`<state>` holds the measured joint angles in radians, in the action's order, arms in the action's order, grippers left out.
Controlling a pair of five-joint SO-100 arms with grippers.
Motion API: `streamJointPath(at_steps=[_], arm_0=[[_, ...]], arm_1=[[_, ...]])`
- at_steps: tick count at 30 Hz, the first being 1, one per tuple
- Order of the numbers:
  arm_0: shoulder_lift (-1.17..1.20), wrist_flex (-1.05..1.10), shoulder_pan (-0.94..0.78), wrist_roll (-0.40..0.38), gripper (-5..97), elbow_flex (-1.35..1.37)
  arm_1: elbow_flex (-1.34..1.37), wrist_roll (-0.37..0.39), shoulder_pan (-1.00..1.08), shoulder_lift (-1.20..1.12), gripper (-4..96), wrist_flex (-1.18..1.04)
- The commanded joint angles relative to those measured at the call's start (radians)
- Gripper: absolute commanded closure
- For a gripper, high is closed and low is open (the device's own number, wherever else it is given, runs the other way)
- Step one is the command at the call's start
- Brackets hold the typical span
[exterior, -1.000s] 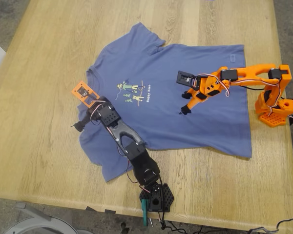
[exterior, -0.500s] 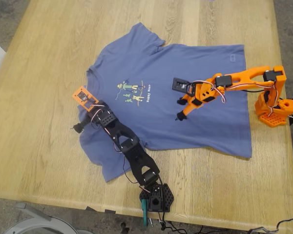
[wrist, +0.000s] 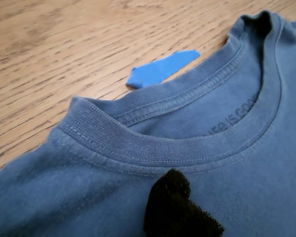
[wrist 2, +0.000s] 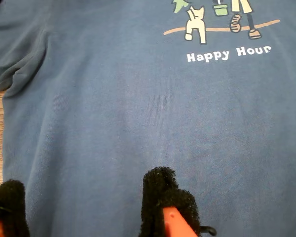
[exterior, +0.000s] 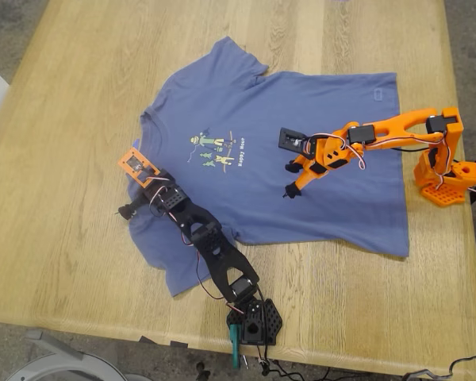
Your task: Fold a T-shirt
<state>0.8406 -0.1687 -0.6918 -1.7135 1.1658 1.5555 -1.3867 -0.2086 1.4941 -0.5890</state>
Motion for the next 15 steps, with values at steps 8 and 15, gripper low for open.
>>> streamJointPath(at_steps=[8,15], arm_0=[[-0.063,0.072,-0.006,0.028,18,-0.253],[-0.081,0.025,0.02,0.012,30,-0.255]], arm_1=[[0.058,0.015,-0.011,0.048,57.3,-0.014],[0.137,0.021,-0.017,0.071,58.3,0.025]])
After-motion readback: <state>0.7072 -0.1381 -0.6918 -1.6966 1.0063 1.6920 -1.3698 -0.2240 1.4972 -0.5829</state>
